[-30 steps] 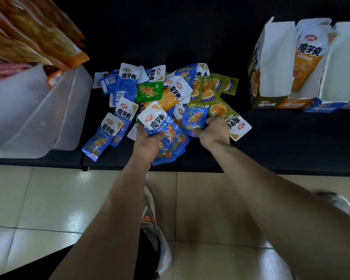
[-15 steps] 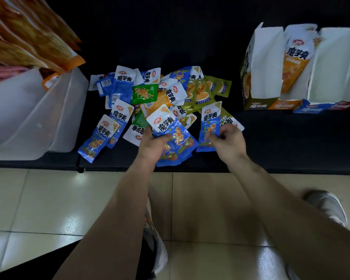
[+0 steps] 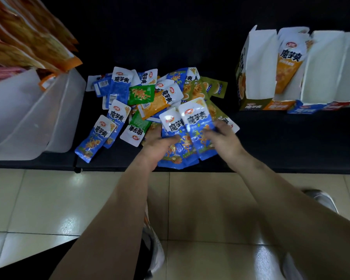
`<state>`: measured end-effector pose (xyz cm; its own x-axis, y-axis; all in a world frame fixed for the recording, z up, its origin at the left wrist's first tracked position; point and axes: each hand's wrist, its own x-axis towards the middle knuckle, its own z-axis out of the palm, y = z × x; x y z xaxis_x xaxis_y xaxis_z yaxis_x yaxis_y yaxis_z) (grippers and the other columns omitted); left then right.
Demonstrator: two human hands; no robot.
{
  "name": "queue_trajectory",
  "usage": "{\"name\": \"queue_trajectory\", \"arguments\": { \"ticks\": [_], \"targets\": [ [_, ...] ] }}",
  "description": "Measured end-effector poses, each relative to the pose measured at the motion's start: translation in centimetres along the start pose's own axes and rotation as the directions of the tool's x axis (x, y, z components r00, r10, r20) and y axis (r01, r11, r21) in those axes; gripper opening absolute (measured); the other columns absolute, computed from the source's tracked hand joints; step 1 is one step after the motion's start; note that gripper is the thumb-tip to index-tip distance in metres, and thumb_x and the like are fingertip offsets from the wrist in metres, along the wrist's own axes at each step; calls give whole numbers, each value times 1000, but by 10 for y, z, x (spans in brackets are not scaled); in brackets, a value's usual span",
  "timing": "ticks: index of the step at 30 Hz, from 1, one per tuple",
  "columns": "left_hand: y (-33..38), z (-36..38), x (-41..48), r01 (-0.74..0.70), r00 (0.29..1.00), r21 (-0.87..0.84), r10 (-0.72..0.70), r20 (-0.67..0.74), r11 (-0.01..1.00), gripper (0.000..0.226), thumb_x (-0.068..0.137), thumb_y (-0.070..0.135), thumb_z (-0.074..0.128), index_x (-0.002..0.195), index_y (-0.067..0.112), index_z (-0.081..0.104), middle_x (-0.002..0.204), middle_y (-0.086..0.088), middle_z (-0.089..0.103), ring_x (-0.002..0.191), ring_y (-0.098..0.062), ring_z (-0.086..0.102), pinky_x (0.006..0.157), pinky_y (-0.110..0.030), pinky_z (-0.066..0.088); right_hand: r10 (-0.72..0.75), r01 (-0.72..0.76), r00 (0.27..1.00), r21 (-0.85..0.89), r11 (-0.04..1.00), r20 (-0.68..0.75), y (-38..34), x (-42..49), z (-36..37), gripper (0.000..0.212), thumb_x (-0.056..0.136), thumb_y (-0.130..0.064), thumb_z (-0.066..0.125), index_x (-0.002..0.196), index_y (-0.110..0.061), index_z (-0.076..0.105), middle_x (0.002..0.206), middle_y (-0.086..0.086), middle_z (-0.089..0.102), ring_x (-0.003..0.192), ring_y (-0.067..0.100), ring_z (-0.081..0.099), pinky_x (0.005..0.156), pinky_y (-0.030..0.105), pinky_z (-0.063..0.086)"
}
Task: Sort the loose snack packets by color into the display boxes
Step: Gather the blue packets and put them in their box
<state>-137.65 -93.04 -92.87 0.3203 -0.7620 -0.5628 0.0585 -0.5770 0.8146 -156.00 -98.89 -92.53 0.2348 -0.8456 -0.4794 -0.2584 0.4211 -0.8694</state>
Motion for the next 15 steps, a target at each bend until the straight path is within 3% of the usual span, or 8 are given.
{"name": "queue_trajectory", "arguments": {
  "ticks": [3,5,7,9,11,15],
  "targets": [
    [2,8,-3,-42,997,-30,44,70,999,32,90,9,71,119,19,64,111,-2,75,100,-22,73,90,-48,58,-5,12,998,-108,994,60,7,1,8,17,92,-31,69,100,-19,59,91,-3,67,89,19,70,80,44,61],
    [2,10,-3,-35,996,-92,42,78,995,36,90,8,70,124,16,63,114,-5,74,102,-26,72,89,-49,58,0,0,998,1,1000,60,11,4,8,24,92,-22,72,111,-14,59,99,-1,71,89,16,72,70,34,60],
    [2,10,-4,38,996,-238,-17,93,971,39,90,5,65,128,14,62,115,-9,73,103,-31,71,84,-49,59,-9,5,996,38,999,90,12,4,8,26,93,-12,70,117,-10,61,104,0,74,89,12,73,71,29,58],
    [3,11,-5,149,984,-373,-101,147,916,40,90,2,58,129,11,62,111,-13,73,93,-31,73,68,-42,60,-14,9,995,49,999,100,13,4,7,25,90,-14,70,114,-10,67,104,4,76,95,19,73,82,37,59],
    [4,12,-6,180,978,-393,-121,170,902,42,89,-2,55,129,8,61,107,-15,73,85,-32,73,62,-41,60,18,-25,999,159,987,48,14,4,7,28,81,-15,70,109,-10,70,100,7,76,97,27,73,87,45,58],
    [4,11,-3,97,995,-361,-80,63,928,38,88,-3,65,124,7,62,104,-13,73,93,-34,71,73,-50,60,112,-87,993,393,915,-40,13,5,-4,31,77,-7,69,108,-3,67,96,13,74,93,35,72,87,56,57]
  ]
}}
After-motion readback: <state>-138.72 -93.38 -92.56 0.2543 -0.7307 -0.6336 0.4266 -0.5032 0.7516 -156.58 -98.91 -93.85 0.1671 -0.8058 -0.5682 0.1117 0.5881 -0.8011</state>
